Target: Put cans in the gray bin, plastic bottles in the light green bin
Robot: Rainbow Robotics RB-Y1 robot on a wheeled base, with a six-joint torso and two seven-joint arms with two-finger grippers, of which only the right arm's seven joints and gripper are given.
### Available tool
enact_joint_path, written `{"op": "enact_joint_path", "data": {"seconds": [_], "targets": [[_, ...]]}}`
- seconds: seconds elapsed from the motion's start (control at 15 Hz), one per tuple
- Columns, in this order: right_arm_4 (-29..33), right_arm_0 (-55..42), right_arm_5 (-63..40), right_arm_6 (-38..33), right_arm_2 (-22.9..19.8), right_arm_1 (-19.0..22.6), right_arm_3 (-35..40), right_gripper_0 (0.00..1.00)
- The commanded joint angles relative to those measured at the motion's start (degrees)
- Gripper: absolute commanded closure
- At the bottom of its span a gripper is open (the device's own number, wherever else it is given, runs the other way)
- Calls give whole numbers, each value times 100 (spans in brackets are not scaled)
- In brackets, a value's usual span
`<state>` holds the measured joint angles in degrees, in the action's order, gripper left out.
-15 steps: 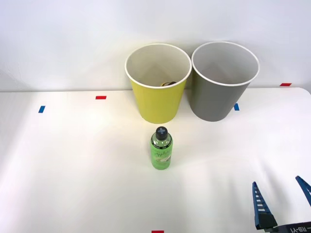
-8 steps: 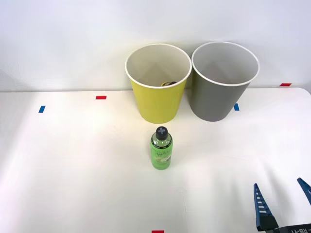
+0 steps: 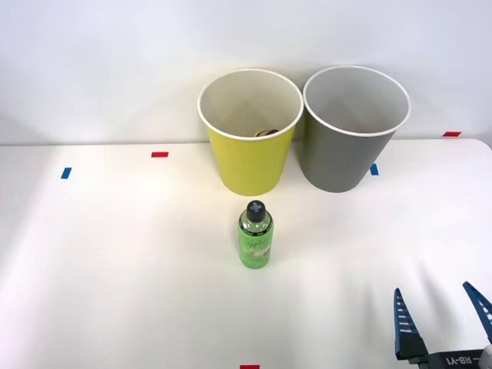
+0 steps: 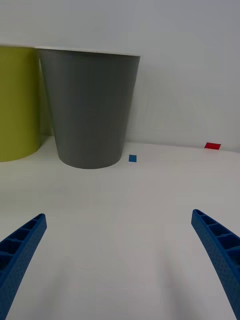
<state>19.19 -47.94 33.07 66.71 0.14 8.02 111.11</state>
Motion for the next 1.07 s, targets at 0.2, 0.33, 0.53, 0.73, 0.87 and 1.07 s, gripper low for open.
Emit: {"op": "enact_joint_path", "data": {"seconds": [0.2,0.33,0.53,0.73,0.87,1.07], "targets": [[463,162,1044,-211,-84,-257,-652,0],[577,162,1527,-238,-84,-257,-916,0],[779,-93,1967,-158,-110,-398,-977,0],[814,-418,2248,167,-102,-494,-977,0],[489,-585,2257,764,65,-512,-1074,0],[-188,-602,2362,1520,382,-503,-1531,0]]}}
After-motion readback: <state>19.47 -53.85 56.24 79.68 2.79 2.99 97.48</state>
